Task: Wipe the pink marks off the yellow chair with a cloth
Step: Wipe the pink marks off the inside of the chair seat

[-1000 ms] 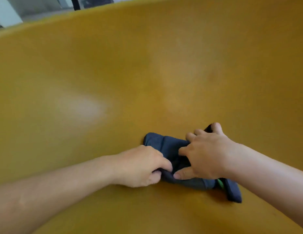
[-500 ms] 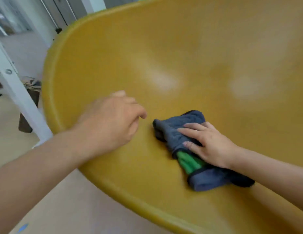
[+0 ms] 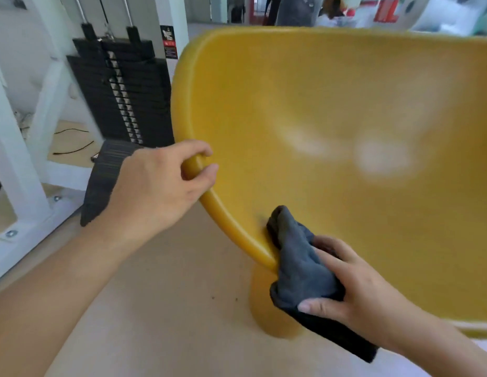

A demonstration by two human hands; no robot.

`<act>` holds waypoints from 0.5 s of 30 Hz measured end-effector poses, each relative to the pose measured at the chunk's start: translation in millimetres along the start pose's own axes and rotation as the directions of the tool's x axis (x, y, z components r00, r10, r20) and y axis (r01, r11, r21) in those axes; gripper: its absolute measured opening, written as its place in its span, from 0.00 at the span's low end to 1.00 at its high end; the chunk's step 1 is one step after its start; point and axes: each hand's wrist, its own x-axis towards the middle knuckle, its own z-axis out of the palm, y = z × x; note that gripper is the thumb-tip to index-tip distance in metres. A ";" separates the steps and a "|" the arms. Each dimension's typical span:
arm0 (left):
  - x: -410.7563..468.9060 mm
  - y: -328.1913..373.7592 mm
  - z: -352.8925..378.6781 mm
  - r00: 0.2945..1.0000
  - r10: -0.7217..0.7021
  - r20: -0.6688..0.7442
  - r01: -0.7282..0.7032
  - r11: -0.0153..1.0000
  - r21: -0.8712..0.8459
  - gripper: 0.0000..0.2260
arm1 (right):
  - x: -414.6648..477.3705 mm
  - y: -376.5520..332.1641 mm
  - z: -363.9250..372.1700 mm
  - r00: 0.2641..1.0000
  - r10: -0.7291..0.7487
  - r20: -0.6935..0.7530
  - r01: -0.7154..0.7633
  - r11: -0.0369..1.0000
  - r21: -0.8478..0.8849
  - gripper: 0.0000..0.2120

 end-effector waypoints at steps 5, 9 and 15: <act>3.9 -4.6 -0.5 0.996 0.073 -0.041 -0.075 0.996 -0.043 0.10 | 29.3 -62.6 33.2 0.887 -0.085 -0.453 -0.027 0.971 -0.236 0.30; 1.1 -2.4 -6.0 0.998 0.048 -0.037 -0.051 0.996 -0.068 0.11 | 84.1 -132.2 35.9 0.837 0.014 -0.548 -0.147 0.969 -0.199 0.30; 1.0 -3.6 -8.4 0.988 0.156 -0.015 -0.156 0.986 -0.050 0.14 | 3.3 -40.8 42.1 0.830 -0.093 -0.550 -0.201 0.870 -0.450 0.26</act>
